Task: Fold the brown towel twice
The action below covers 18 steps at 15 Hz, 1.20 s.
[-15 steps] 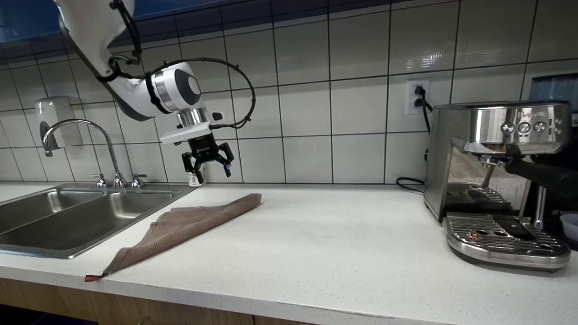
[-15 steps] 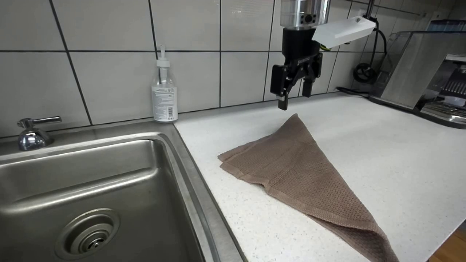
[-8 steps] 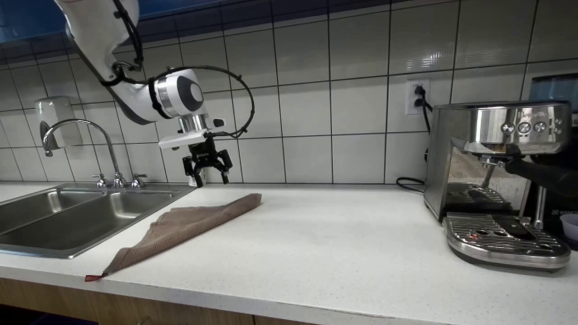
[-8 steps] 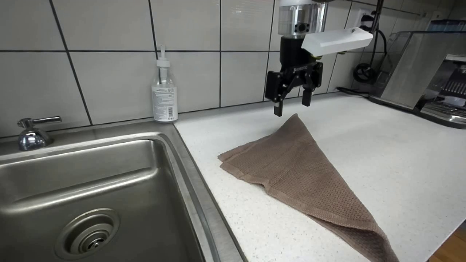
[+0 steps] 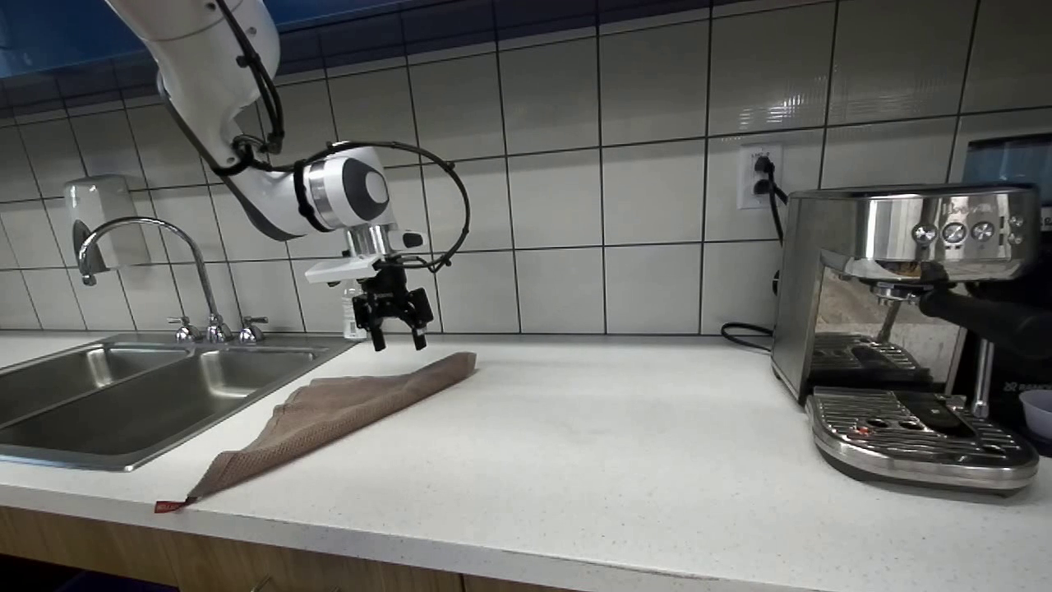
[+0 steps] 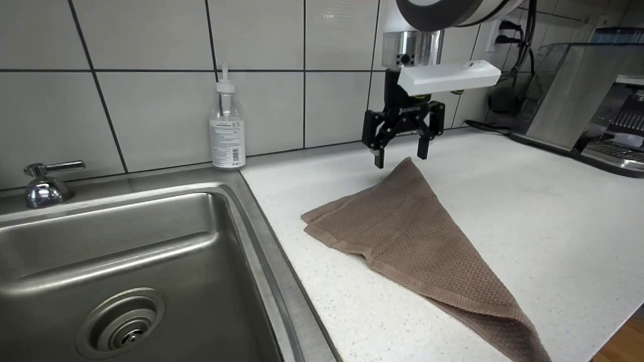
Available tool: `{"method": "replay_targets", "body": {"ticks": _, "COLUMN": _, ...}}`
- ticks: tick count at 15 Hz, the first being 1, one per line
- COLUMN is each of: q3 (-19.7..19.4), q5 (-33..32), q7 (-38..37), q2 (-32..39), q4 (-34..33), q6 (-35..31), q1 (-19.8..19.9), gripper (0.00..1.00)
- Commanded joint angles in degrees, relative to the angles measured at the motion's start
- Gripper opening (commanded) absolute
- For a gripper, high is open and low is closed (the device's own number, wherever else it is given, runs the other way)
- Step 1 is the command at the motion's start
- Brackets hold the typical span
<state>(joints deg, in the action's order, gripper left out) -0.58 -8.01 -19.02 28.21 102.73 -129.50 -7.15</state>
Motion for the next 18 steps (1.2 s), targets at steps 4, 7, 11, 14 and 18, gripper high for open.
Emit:
{"method": "replay_targets", "body": {"ticks": 4, "q3": -1.9, "q5": 2.6, "q7": -3.8, "q2": 5.5, "q4": -7.9, "q6": 2.2, "q1": -0.2, "gripper": 1.0}}
{"method": "replay_targets", "body": {"ticks": 7, "q3": -2.8, "q5": 2.6, "q7": -4.8, "q2": 7.4, "q4": -10.2, "q6": 2.6, "q1": -0.3, "gripper": 1.0}}
{"method": "replay_targets", "body": {"ticks": 11, "q3": -3.9, "q5": 2.6, "q7": -5.6, "q2": 9.7, "q4": -12.9, "q6": 3.3, "q1": -0.1, "gripper": 1.0}}
{"method": "replay_targets", "body": {"ticks": 14, "q3": -4.6, "q5": 2.7, "q7": -6.0, "q2": 10.9, "q4": -14.1, "q6": 3.6, "q1": 0.1, "gripper": 1.0}}
{"method": "replay_targets", "body": {"ticks": 18, "q3": -5.2, "q5": 3.1, "q7": -5.8, "q2": 11.9, "q4": -15.0, "q6": 4.9, "q1": 0.6, "gripper": 1.0}}
